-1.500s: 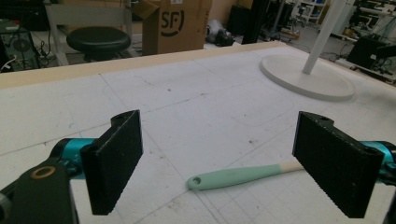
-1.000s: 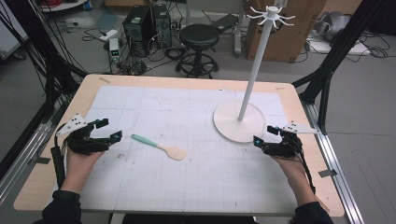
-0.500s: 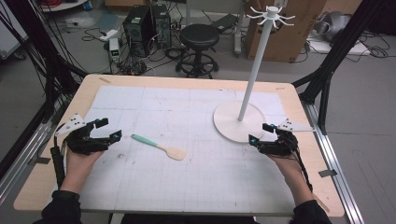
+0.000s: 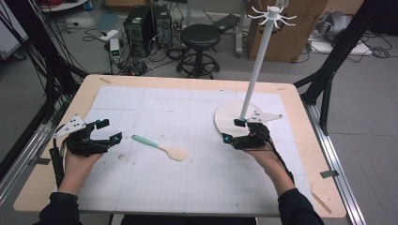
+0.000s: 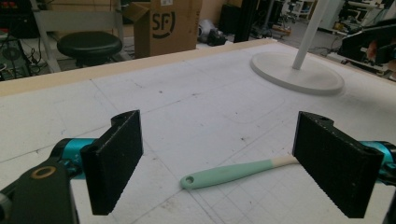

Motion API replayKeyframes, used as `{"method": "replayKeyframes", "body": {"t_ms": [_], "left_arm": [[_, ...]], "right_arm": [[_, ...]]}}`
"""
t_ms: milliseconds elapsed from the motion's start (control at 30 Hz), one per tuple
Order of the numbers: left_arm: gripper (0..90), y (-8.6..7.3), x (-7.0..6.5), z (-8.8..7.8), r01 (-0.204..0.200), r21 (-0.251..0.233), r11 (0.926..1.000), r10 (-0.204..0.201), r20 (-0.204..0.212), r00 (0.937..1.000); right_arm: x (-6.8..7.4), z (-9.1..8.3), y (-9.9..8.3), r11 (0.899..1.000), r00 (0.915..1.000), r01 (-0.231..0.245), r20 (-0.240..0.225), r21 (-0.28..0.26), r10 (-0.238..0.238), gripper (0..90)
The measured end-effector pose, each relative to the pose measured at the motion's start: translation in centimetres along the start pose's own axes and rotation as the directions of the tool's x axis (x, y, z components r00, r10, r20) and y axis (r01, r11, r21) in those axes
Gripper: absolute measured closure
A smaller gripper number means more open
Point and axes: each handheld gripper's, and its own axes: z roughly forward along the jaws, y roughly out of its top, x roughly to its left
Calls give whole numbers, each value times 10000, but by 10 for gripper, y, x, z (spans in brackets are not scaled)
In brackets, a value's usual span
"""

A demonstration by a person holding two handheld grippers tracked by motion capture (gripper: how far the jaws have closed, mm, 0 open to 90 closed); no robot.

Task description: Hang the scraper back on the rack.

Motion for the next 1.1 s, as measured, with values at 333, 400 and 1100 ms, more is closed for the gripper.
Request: {"method": "replayKeyframes", "body": {"t_ms": [333,400,1100], "left_arm": [[170,-2,4,-5,25,95,10000,-26,58,10000],[170,-2,3,-5,12,112,9999,-12,79,10000],[177,-6,3,-4,-88,390,9992,80,214,9997]], "right_arm": [[37,63,25,9956,9921,750,-1053,567,-688,234],[41,69,27,9947,9904,835,-1152,598,-762,234],[100,165,39,9699,9669,1616,-2259,1823,-1186,381]]}}
